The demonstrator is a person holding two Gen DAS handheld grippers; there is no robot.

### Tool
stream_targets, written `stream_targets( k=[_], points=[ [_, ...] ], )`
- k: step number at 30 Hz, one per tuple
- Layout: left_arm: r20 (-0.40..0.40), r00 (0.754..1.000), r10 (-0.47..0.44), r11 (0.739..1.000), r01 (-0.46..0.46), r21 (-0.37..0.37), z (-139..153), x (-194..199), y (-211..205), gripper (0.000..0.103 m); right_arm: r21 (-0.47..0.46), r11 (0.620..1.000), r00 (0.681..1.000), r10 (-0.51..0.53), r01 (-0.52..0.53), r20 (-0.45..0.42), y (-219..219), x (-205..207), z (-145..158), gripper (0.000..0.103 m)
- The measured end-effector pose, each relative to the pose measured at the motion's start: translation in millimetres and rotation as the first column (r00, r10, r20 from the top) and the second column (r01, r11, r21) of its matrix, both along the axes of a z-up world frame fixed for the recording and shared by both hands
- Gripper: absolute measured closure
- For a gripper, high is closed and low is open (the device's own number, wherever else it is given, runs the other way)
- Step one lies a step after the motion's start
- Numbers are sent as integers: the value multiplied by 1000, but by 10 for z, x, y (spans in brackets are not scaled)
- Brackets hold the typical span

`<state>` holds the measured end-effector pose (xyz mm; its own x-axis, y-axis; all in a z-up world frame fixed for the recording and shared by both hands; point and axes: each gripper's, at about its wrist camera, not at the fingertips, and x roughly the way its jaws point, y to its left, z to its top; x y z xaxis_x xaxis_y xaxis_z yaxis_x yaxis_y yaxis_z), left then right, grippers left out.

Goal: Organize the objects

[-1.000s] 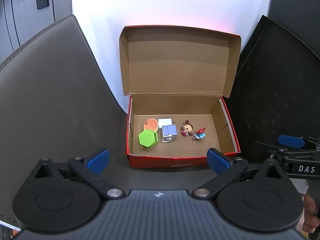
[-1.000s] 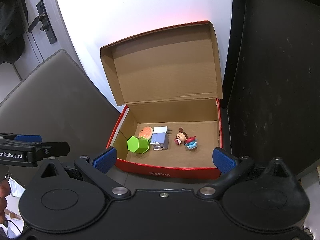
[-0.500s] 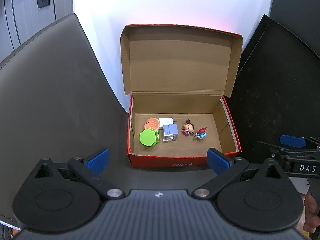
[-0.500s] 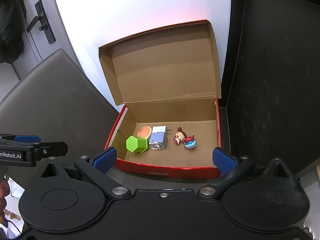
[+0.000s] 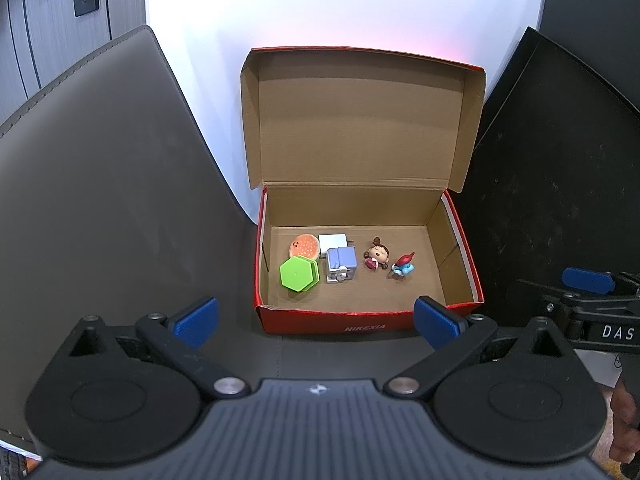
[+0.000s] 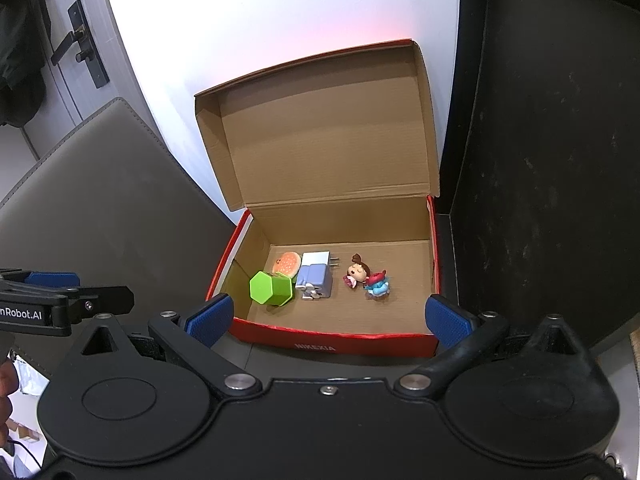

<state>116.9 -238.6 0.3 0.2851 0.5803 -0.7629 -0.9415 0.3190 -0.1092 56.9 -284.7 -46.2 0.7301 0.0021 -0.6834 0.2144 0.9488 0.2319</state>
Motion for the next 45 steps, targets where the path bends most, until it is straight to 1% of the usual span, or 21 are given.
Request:
stream_targets(
  k=[38, 42, 45],
  points=[
    [-11, 1000, -8, 1000, 8, 9, 7, 30, -24, 0, -10, 1000, 1000, -10, 10, -6, -6, -29, -25, 0],
    [-8, 1000, -27, 999, 27, 27, 21, 36, -39, 0, -11, 1000, 1000, -13, 13, -11, -15, -25, -27, 0],
    [-7, 999, -40, 999, 40, 26, 26, 53, -48, 0, -10, 1000, 1000, -13, 13, -12, -17, -16, -28, 0]
  ],
)
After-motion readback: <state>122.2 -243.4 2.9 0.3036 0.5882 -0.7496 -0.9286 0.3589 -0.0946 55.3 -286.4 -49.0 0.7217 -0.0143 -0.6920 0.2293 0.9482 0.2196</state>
